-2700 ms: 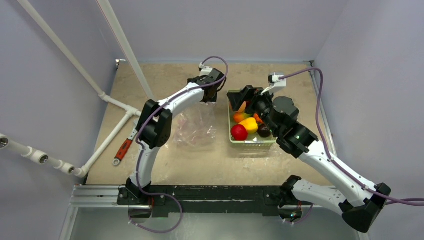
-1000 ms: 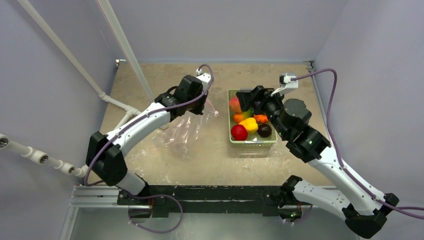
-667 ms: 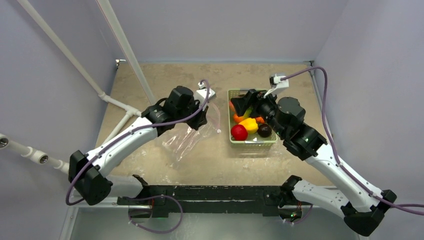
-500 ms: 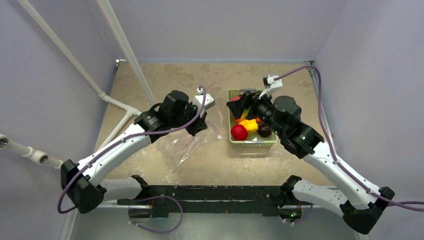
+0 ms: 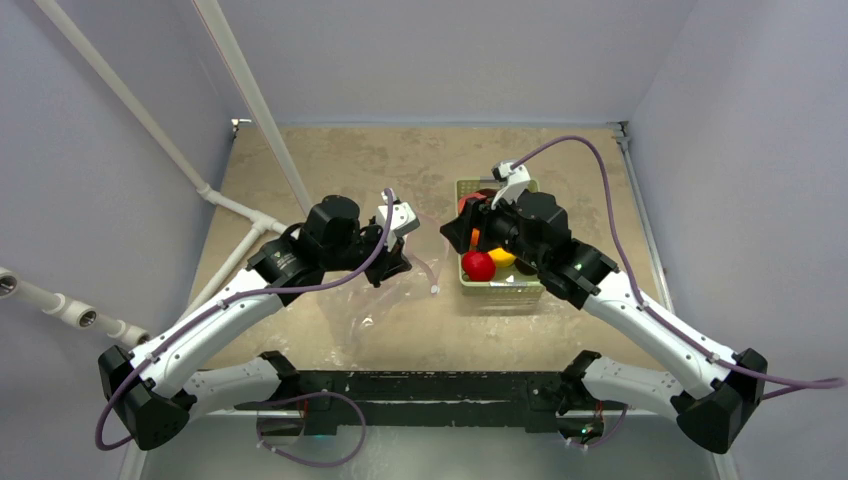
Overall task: Place the food in the zip-top bag and seal the zipper
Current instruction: Open the zipper of the food storage bag.
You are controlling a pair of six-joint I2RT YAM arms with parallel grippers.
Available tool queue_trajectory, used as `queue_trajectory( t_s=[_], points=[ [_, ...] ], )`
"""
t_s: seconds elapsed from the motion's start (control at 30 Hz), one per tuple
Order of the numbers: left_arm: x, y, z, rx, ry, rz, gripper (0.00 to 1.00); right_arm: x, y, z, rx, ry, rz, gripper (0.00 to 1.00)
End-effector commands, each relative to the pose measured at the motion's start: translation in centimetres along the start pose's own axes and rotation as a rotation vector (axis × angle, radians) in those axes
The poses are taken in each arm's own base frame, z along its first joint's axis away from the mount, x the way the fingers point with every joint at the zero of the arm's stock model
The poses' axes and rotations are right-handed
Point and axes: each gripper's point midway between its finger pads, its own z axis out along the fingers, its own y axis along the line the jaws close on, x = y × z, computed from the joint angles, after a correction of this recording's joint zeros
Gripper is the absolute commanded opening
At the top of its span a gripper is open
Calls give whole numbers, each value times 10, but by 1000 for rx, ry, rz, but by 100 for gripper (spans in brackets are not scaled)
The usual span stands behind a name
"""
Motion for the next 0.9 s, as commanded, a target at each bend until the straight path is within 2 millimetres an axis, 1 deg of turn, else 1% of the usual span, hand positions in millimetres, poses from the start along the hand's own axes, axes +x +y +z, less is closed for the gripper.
queue_trajectory(
  t_s=[0.0,0.23,0.4,0.47,0.57,0.63,0.67,0.7,0.77,0.8,0.83,0.87],
  points=[
    [-13,-6,-4,18,-67,40,0,18,2,10,-32,41,20,69],
    [-18,-10,-13,19,-105,57,0,36,-3,30,-29,90,28,64],
    [-20,-11,-15,15,-116,64,0,45,-3,45,-31,125,15,57],
    [-21,-11,-16,12,-122,65,0,47,-3,49,-33,134,12,53],
    [-21,-11,-19,3,-134,69,0,45,-2,51,-38,134,9,45],
    [-21,-11,-19,0,-139,69,0,43,0,51,-40,131,8,37],
    [-21,-11,-19,1,-137,70,0,42,1,51,-43,131,7,33],
    [-21,-11,-19,2,-138,70,0,40,1,51,-46,129,4,25],
    [-20,-11,-18,2,-134,70,0,37,4,50,-53,126,-2,13],
    [-19,-10,-17,0,-129,69,0,36,4,50,-55,124,-3,5],
    [-19,-9,-16,-4,-124,65,0,34,5,50,-57,122,-4,0],
    [-18,-8,-16,-9,-123,63,0,32,7,49,-60,119,-4,0]
  ],
)
